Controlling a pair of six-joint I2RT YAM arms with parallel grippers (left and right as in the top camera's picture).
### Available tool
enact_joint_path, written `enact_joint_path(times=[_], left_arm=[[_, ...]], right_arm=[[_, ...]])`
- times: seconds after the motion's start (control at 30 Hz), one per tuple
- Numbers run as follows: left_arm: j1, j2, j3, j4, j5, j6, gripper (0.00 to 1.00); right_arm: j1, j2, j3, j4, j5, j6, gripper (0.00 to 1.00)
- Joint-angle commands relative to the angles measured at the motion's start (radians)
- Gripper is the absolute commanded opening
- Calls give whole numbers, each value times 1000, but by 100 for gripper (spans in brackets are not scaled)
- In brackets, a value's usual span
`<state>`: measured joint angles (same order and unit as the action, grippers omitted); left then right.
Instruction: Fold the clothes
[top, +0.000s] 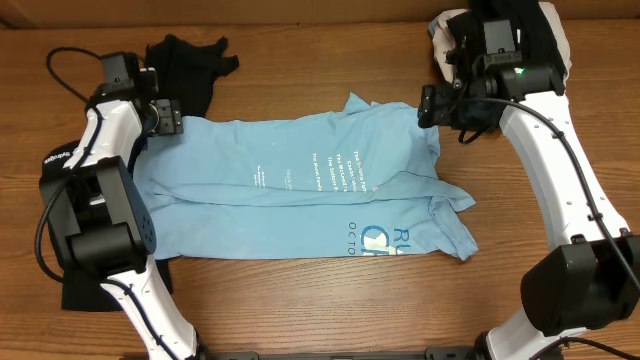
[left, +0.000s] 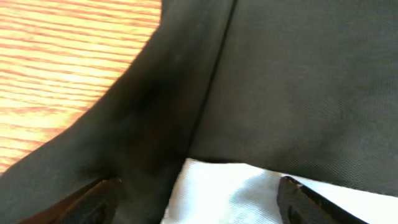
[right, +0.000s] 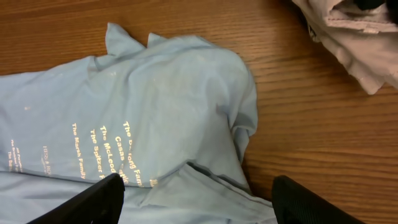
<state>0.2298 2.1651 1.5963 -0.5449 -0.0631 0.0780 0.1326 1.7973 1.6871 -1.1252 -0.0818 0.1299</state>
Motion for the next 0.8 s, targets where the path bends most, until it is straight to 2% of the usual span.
enact_joint_path(times=[0.0,0.1,0.13,0.4,0.5,0.77], left_arm=[[1,14,9,12,12,16,74],[1,14,9,11,13,16,51],[1,14,9,7,12,16,47],[1,20,9,-1,12,15,50],[1,21,9,-1,12,15,31],[1,21,9,-5,12,12,27]], right_arm=[[-3,-16,15,9,-10,-3,79],[-3,-16,15,13,-10,-3,80],[-3,-16,15,12,-10,-3,79],[-3,-16,15,10,-10,-3,80],[-3,-16,15,8,-10,-3,80],[-3,-16,15,8,-10,-3,80]])
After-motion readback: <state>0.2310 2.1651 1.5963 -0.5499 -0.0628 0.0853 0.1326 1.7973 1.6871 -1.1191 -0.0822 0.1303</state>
